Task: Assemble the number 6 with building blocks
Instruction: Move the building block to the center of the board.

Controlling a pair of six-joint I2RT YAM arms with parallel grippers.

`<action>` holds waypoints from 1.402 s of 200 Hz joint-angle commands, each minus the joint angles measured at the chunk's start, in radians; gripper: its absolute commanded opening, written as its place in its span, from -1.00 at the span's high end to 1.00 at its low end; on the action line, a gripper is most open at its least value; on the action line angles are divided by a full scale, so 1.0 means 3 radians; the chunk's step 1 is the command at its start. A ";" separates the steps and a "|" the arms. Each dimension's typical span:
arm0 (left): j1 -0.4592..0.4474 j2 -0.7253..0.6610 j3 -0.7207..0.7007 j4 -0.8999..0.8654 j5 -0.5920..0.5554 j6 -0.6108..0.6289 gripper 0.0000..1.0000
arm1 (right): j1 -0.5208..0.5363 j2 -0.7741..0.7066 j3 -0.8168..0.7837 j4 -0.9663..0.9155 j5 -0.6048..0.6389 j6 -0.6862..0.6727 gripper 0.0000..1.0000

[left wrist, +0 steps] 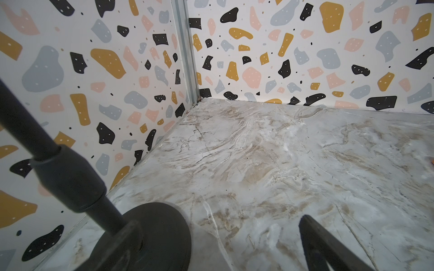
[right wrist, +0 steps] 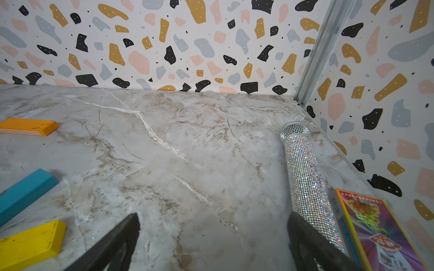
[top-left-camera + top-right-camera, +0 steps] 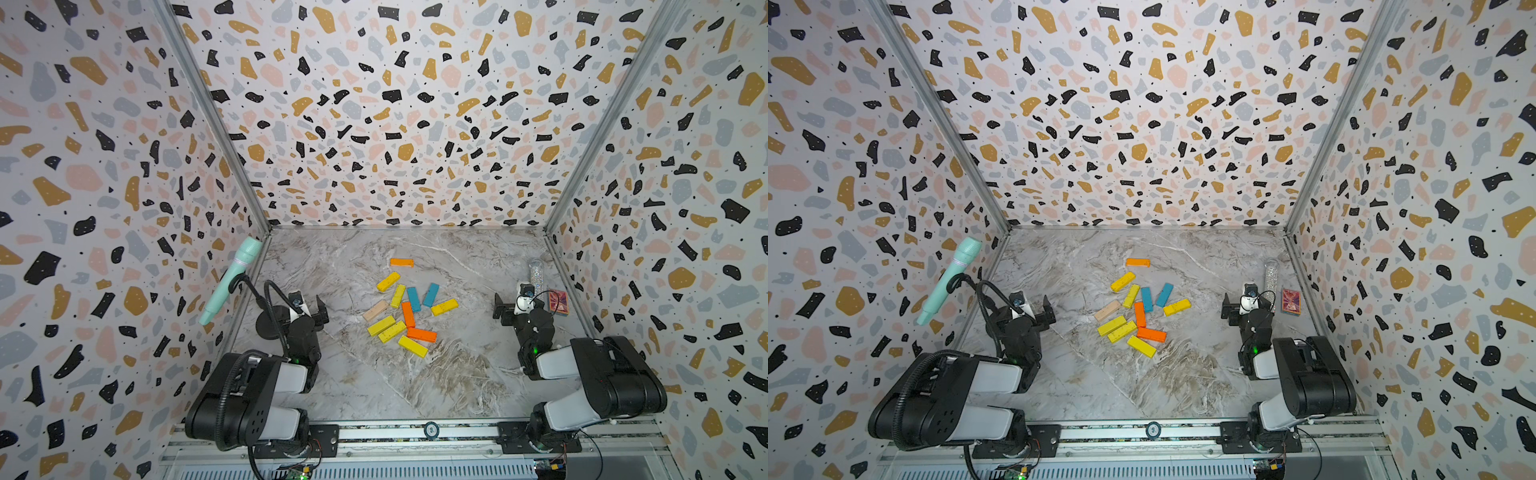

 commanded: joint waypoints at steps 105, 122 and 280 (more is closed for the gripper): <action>-0.0670 -0.1244 0.0570 -0.1498 0.0796 -0.0719 -0.99 | 0.1051 -0.0173 0.1852 -0.3411 -0.0585 0.0270 -0.98; -0.0738 -0.1237 0.0377 -0.1241 0.0796 -0.0674 -0.99 | 0.1212 0.0137 0.2151 -0.3734 -0.0641 0.0219 -0.98; -0.0749 -0.1307 0.0367 -0.1347 0.0799 -0.0806 -0.99 | 0.1457 0.1129 0.3004 -0.4574 -0.0493 0.0116 -0.98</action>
